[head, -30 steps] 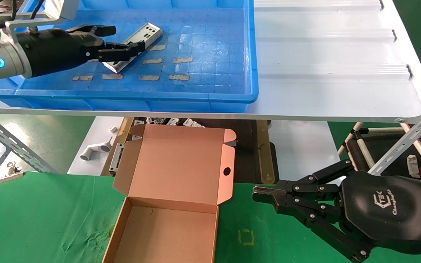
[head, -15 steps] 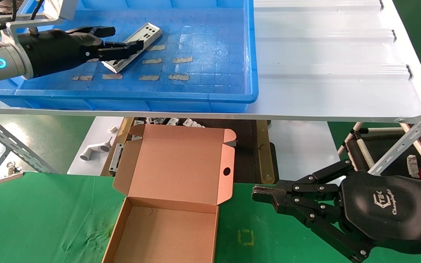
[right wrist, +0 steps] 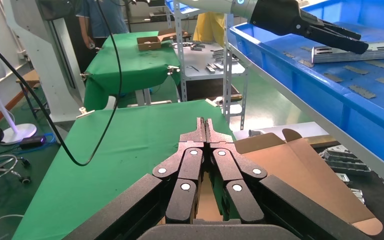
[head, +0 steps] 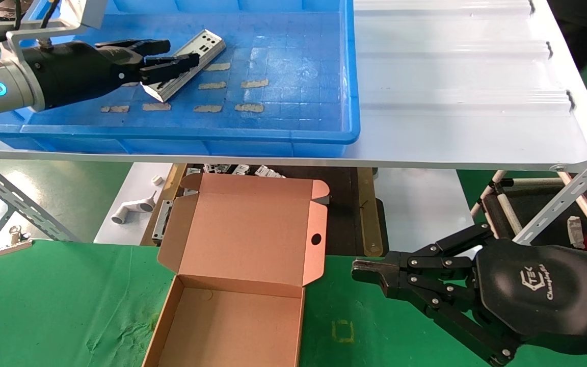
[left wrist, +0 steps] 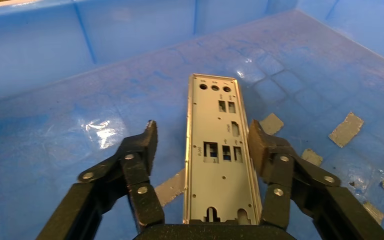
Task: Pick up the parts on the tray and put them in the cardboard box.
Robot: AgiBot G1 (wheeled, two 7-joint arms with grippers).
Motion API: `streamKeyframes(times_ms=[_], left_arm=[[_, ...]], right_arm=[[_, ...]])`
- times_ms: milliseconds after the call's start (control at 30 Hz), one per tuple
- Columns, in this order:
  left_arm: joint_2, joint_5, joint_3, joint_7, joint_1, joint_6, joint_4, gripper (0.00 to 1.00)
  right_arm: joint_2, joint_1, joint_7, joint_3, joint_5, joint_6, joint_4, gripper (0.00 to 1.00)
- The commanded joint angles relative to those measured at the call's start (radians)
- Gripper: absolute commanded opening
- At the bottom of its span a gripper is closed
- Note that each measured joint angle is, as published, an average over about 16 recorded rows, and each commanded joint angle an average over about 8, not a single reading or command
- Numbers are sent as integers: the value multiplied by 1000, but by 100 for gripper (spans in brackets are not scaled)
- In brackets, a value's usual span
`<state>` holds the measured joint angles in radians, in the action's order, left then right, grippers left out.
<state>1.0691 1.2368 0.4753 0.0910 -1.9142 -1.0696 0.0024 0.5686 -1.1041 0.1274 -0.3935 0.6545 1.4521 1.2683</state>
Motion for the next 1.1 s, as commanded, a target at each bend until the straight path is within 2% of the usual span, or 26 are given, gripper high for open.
streamKeyframes(times_ms=[33,1100], left_arm=[[1,1,0,0,1,0,0,0],[-1,-24,-17,31,-6,-13,-17,0]], right_arm=[[0,0,0,0,0,0,0,0],[0,0,0,0,0,0,0,0]])
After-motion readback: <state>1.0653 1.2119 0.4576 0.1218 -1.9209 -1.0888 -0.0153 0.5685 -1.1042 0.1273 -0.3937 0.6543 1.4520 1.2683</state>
